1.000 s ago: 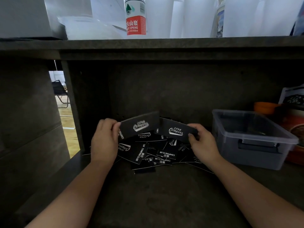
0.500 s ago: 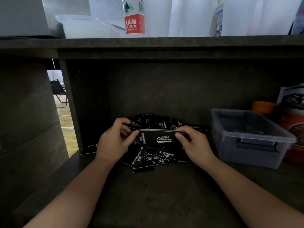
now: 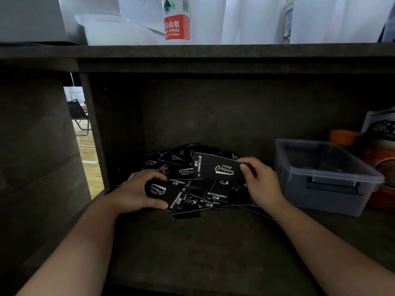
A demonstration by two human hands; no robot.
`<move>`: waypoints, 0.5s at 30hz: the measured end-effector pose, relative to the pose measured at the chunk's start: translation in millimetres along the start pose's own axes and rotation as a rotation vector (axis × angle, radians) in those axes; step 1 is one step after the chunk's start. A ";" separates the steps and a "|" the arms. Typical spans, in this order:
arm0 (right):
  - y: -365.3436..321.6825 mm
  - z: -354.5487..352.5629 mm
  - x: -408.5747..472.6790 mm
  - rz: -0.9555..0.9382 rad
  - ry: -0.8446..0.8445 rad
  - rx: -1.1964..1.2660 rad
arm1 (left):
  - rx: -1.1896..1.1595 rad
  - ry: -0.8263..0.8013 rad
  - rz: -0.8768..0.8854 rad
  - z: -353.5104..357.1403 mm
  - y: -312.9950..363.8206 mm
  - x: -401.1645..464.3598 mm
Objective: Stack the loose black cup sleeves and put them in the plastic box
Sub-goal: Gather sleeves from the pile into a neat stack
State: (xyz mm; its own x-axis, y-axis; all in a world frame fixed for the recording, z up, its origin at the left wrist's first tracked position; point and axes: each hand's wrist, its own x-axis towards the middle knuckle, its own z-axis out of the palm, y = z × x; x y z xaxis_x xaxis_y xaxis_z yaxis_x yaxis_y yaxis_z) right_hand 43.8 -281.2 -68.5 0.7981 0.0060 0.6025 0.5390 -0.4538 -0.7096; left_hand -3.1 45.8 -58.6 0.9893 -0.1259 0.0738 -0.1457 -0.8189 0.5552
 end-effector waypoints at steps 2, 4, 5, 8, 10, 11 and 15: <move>-0.4 -0.8 0.0 0.006 0.001 0.002 | 0.009 0.175 0.025 2.7 0.9 2.4; -1.5 -1.3 -0.5 0.004 0.002 0.004 | -0.014 0.335 0.060 5.1 1.4 5.6; -2.1 -1.4 -0.8 0.005 0.002 0.004 | -0.052 0.390 0.076 6.0 1.7 6.1; -3.7 -1.8 -0.9 0.007 0.001 -0.001 | -0.206 0.471 0.105 6.2 4.9 8.0; -4.8 -1.8 -0.7 0.010 0.001 -0.005 | -0.274 0.522 0.111 7.6 9.5 7.6; -5.6 -1.8 -0.6 0.014 0.000 -0.004 | -0.278 0.565 0.109 8.6 12.0 7.7; -6.1 -1.3 -1.4 0.011 -0.007 -0.001 | -0.205 0.669 0.092 13.5 20.3 7.4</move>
State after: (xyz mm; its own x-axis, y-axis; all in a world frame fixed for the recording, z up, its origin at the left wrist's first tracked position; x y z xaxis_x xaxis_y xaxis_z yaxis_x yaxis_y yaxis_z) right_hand 39.0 -279.6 -64.5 0.8059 0.0071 0.5920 0.5299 -0.4547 -0.7159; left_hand 1.2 20.7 -58.0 0.7761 0.2352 0.5852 -0.2896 -0.6913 0.6620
